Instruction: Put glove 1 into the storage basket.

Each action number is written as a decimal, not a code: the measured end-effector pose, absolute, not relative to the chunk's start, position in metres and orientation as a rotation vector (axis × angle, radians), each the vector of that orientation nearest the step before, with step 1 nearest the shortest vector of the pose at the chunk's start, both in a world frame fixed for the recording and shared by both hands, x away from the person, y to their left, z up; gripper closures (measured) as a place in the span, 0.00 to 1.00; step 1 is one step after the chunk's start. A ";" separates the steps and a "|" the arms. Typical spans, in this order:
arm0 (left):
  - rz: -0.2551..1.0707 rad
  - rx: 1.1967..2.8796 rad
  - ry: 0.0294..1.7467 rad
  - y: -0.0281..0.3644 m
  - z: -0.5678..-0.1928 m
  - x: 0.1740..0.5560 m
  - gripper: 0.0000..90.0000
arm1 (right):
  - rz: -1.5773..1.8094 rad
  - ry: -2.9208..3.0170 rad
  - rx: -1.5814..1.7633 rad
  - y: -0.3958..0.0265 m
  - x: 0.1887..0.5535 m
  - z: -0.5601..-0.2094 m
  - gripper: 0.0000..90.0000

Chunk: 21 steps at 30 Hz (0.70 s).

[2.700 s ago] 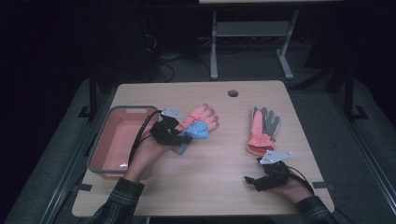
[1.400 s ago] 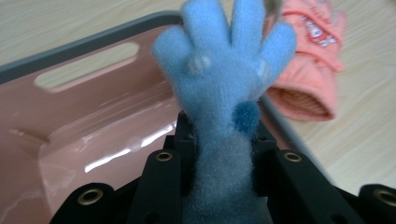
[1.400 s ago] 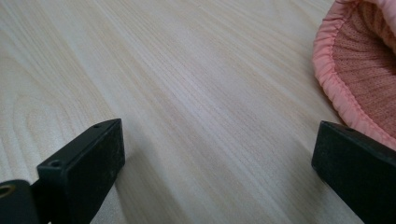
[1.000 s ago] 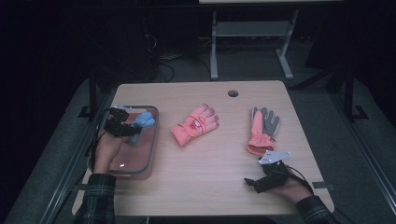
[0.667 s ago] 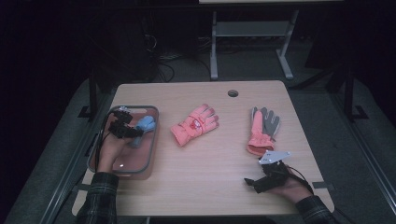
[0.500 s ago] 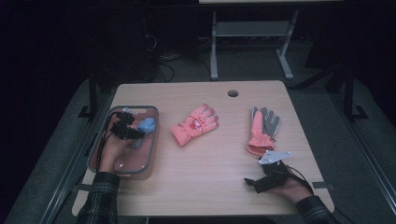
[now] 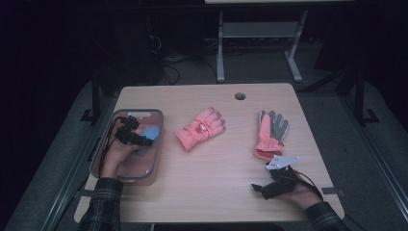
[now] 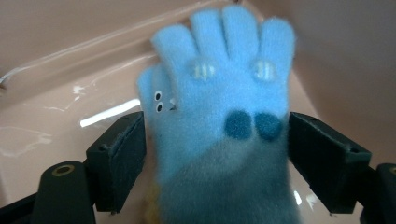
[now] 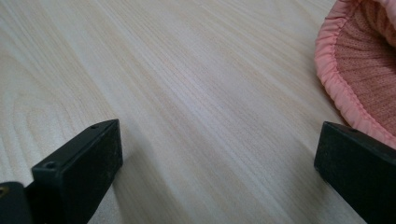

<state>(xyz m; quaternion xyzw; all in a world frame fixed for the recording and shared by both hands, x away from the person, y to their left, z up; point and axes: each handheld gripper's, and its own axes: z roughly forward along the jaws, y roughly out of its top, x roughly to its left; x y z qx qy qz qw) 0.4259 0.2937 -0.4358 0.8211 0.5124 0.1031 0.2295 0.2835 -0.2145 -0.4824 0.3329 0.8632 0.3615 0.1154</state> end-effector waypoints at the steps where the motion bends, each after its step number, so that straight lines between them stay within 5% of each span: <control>1: 0.292 2.252 1.407 0.295 -0.433 0.425 0.22 | 1.059 2.529 0.975 -0.214 0.283 -0.482 0.01; 12: 0.348 2.154 1.301 0.293 -0.386 0.407 0.20 | 1.059 2.530 0.976 -0.214 0.283 -0.482 0.01; 21: 0.265 2.107 1.175 0.272 -0.363 0.394 0.20 | 1.059 2.530 0.975 -0.215 0.283 -0.482 0.01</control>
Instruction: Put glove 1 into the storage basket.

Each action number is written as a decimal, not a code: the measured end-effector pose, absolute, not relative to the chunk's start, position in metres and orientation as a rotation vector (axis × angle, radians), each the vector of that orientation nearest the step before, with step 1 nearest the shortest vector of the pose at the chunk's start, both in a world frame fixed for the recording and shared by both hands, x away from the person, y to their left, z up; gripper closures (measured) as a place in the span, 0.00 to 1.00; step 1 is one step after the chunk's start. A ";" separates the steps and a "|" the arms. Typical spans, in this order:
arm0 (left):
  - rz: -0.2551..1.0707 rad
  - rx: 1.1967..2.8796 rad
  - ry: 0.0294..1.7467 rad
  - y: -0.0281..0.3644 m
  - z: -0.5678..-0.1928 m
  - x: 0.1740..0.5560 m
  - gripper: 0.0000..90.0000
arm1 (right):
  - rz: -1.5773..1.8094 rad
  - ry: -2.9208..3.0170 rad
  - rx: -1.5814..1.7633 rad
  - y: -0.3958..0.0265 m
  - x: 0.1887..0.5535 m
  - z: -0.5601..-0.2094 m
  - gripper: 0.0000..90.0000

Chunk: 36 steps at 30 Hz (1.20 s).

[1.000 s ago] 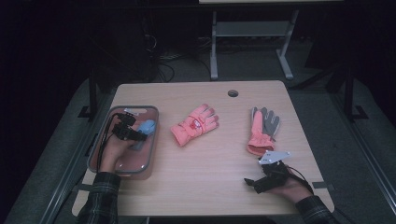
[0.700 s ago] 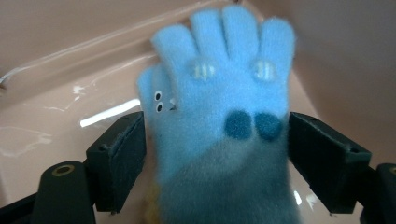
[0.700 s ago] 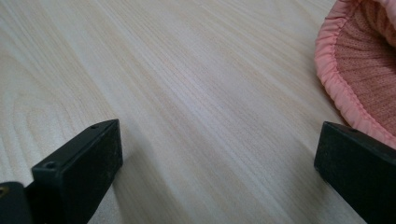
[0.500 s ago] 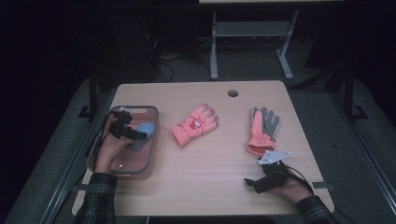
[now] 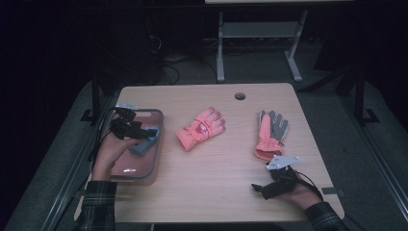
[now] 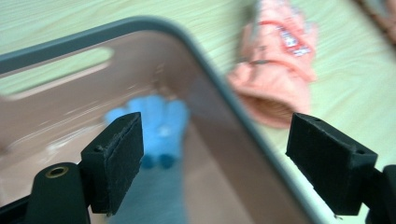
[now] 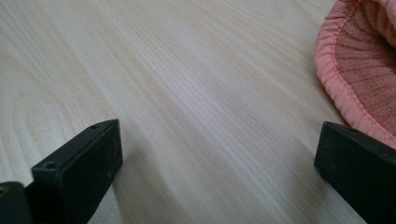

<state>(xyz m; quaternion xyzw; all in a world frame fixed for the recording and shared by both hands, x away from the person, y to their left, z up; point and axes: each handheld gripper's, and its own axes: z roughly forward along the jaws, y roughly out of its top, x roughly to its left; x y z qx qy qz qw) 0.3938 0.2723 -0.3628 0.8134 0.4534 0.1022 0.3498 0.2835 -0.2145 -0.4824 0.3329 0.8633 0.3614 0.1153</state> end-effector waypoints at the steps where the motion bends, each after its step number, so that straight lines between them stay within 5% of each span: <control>1: 0.252 2.106 1.155 0.269 -0.362 0.393 0.20 | 1.059 2.529 0.976 -0.214 0.283 -0.482 0.01; 21: 0.169 2.203 0.961 0.194 -0.374 0.359 0.20 | 1.059 2.529 0.976 -0.215 0.283 -0.482 0.01; 36: 0.248 2.254 0.808 0.152 -0.402 0.315 0.21 | 1.059 2.527 0.979 -0.214 0.284 -0.482 0.01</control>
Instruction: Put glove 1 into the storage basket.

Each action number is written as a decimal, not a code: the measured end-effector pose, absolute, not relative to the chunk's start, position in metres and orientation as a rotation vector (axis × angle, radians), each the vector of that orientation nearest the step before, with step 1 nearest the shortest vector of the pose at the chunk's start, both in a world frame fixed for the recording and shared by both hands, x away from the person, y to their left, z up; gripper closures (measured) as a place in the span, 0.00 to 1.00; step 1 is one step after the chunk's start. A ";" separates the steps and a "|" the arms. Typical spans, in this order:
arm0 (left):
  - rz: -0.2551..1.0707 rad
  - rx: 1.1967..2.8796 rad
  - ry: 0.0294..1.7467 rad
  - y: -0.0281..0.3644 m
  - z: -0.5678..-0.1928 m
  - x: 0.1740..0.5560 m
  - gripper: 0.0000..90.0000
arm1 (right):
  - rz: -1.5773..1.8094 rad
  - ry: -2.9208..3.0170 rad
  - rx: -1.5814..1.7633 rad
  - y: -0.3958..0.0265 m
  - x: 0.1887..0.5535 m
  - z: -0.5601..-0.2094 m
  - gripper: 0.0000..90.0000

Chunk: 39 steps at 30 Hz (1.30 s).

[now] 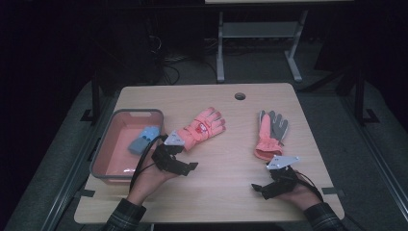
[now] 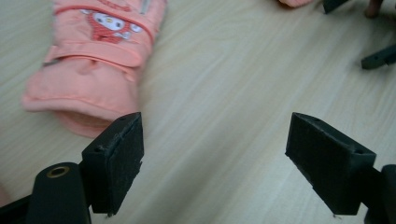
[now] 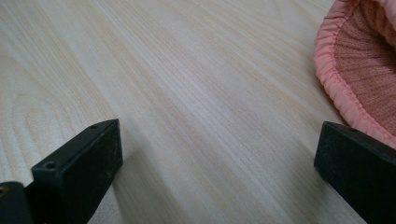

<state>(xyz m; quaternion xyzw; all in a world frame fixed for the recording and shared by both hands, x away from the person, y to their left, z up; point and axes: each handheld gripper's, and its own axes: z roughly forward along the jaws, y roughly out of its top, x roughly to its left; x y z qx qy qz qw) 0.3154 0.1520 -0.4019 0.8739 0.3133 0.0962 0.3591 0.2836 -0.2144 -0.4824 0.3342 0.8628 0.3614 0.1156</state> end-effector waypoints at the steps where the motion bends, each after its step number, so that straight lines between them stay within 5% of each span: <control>1: 0.246 2.250 0.801 0.150 -0.404 0.313 0.21 | 1.055 2.529 0.982 -0.214 0.284 -0.482 0.01; 9: 0.233 2.296 0.748 0.140 -0.431 0.299 0.21 | 1.036 2.569 0.988 -0.215 0.283 -0.472 0.29; 22: 0.262 2.350 0.697 0.144 -0.468 0.280 0.18 | 1.086 2.548 1.018 -0.219 0.287 -0.442 0.96; 39: 0.263 2.272 0.640 0.155 -0.476 0.277 0.15 | 1.095 2.366 1.180 -0.246 0.352 -0.410 1.00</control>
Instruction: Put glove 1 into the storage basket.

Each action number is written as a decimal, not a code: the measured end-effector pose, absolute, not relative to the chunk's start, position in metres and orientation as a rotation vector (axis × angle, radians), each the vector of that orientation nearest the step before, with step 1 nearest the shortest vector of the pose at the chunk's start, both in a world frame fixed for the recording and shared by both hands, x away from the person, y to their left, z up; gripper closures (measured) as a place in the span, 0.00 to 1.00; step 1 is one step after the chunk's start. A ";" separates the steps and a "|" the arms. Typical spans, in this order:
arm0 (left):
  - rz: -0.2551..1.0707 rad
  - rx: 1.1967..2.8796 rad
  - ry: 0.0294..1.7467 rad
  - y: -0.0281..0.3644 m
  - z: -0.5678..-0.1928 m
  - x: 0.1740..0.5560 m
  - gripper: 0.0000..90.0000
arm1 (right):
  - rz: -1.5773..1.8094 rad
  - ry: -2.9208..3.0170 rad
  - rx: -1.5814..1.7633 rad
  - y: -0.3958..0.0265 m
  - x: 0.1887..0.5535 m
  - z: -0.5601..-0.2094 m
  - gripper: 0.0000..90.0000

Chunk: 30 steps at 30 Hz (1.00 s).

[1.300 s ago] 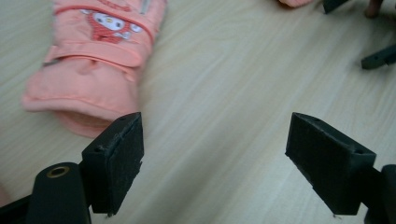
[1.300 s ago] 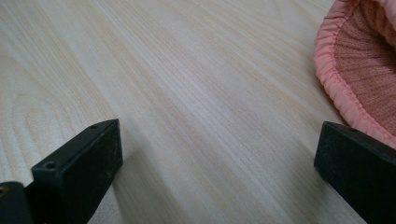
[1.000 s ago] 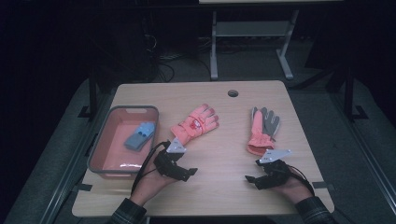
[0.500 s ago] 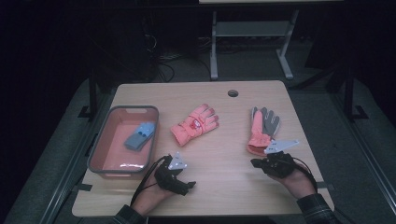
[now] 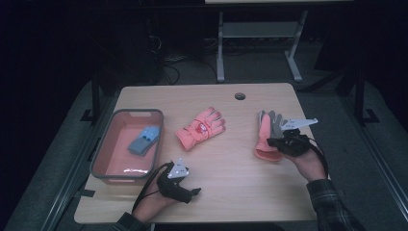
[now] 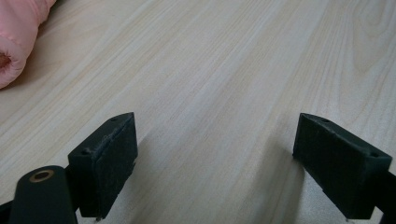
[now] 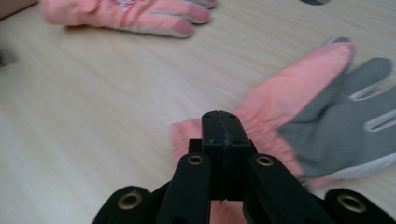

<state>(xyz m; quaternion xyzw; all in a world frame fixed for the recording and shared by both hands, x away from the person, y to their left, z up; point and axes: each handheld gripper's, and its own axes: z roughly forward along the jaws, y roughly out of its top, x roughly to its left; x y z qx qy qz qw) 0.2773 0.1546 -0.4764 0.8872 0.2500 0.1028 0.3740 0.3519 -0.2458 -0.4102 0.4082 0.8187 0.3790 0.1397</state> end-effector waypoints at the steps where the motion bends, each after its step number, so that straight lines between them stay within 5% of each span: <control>1: 0.263 2.272 0.641 0.155 -0.476 0.277 0.15 | 1.089 2.351 1.194 -0.248 0.359 -0.412 1.00; 16: 0.260 2.271 0.639 0.155 -0.476 0.277 0.15 | 0.992 2.301 1.300 -0.256 0.404 -0.434 1.00; 30: 0.260 2.270 0.637 0.155 -0.477 0.278 0.15 | 1.015 2.379 1.282 -0.245 0.396 -0.442 1.00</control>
